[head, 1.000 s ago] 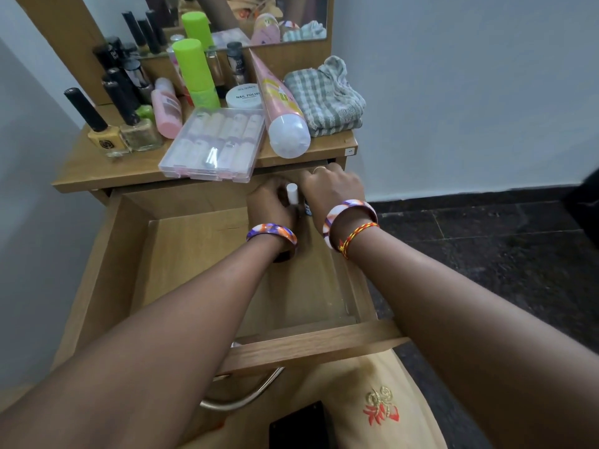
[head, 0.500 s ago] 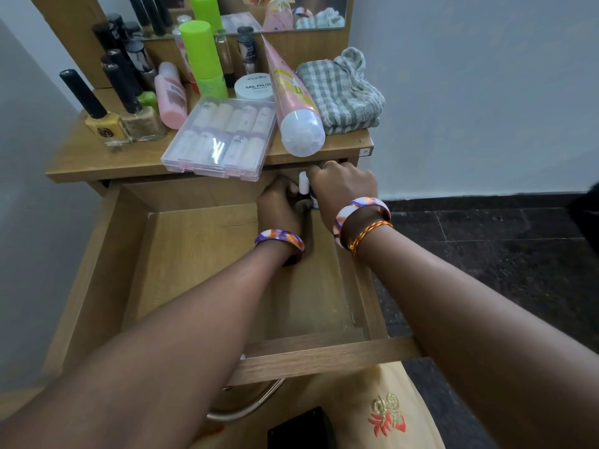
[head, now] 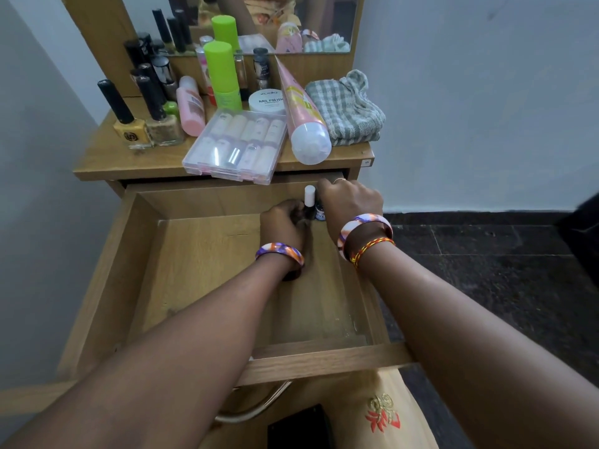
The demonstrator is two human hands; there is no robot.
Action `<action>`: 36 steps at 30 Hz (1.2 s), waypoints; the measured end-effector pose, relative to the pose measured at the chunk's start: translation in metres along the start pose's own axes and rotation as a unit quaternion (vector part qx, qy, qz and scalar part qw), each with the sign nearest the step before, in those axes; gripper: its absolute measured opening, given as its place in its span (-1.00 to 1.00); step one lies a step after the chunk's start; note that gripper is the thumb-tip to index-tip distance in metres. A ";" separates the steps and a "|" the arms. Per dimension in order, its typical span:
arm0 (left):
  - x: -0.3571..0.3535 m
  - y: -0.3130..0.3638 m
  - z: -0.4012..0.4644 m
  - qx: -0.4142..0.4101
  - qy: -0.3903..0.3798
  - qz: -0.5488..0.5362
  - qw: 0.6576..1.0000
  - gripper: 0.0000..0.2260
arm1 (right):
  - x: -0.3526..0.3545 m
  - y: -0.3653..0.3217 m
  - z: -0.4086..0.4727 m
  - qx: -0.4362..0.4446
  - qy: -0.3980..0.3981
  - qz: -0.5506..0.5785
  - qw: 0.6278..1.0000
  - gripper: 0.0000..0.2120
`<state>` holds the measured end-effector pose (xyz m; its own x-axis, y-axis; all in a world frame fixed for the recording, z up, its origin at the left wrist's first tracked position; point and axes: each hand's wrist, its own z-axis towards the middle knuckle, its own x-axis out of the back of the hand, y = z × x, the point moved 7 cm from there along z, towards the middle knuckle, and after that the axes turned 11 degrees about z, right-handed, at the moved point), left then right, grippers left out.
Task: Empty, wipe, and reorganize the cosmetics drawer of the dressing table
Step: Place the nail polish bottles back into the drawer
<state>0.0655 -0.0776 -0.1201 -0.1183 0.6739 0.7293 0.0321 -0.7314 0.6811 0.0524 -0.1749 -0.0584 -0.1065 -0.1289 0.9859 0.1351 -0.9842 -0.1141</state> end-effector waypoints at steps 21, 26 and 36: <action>0.079 0.000 -0.006 -0.083 -0.424 0.337 0.836 -0.73 | 0.027 -0.070 -0.011 0.171 0.082 -0.048 0.981 -0.85; 0.176 0.025 0.025 -0.099 -0.240 0.324 0.910 -0.92 | 0.085 -0.117 0.014 0.171 0.116 0.063 0.977 -0.79; 0.279 -0.007 0.069 -0.009 0.120 0.185 0.975 -0.63 | 0.079 -0.150 0.060 0.142 0.012 0.076 0.987 -0.48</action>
<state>0.1012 0.1225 0.0835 -0.3307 0.3219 0.8872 0.1001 -0.9228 0.3721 0.0826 -0.0300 0.0436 -0.0871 -0.2791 0.9563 0.4218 -0.8800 -0.2184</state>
